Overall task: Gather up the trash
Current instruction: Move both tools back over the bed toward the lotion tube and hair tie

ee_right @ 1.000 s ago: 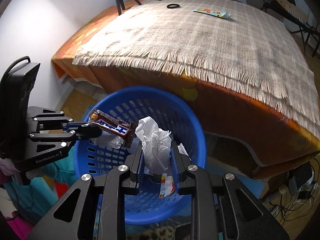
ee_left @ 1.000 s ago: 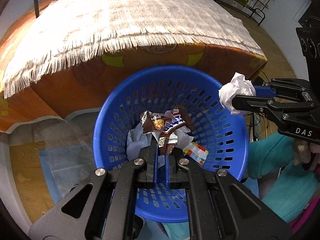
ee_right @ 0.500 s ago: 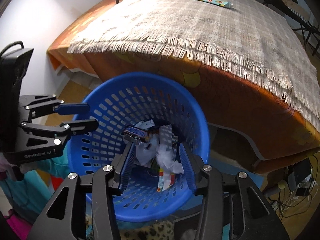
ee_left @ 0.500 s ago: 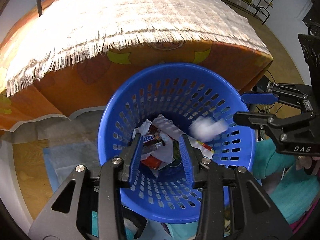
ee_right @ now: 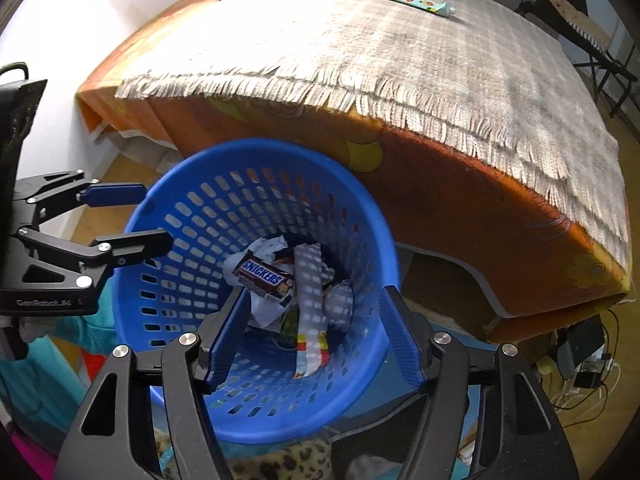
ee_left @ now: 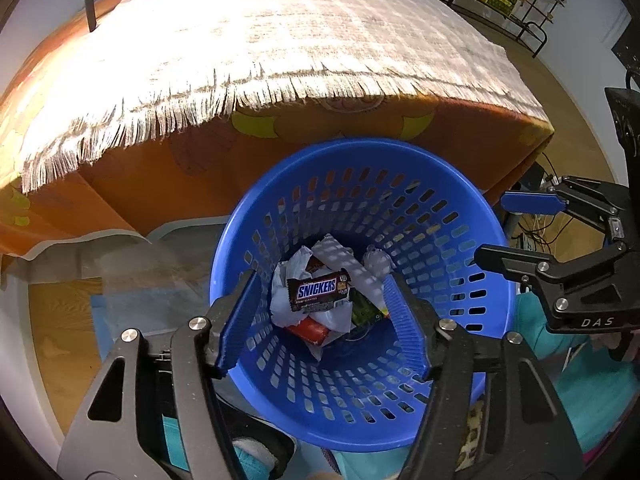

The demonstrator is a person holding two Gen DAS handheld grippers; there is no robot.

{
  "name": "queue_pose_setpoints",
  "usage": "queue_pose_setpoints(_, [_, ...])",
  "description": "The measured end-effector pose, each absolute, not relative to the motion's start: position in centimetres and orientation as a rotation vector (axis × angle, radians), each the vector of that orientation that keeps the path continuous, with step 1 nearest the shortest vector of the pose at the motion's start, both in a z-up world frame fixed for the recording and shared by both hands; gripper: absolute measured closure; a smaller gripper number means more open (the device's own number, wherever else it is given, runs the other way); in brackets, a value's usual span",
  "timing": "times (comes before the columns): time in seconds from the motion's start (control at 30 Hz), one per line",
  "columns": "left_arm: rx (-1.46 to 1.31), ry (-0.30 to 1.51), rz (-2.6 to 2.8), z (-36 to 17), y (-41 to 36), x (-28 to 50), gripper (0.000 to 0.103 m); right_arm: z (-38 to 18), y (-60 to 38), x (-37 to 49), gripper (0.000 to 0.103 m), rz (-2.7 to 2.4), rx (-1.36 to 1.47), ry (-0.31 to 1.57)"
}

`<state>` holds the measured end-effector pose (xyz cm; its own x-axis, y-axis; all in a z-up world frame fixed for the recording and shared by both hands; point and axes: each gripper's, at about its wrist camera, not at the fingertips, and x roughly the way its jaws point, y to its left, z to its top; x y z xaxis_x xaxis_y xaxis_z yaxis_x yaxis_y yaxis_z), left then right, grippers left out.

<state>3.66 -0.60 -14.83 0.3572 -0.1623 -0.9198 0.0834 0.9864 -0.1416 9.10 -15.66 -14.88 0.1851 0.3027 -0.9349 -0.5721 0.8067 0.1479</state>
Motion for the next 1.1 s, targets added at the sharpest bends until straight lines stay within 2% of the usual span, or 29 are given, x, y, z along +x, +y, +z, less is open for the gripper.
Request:
queue_pose_setpoints(0.83, [-0.086, 1.207, -0.153, -14.9, -0.4, 5.3, 0.033, -14.3, -16.0, 10.0, 0.037, 0.564, -0.282, 1.217])
queue_pose_setpoints(1.1, [-0.096, 1.177, -0.154, -13.4, -0.1, 6.8, 0.033, -12.9, -16.1, 11.1, 0.037, 0.554, -0.259, 1.194])
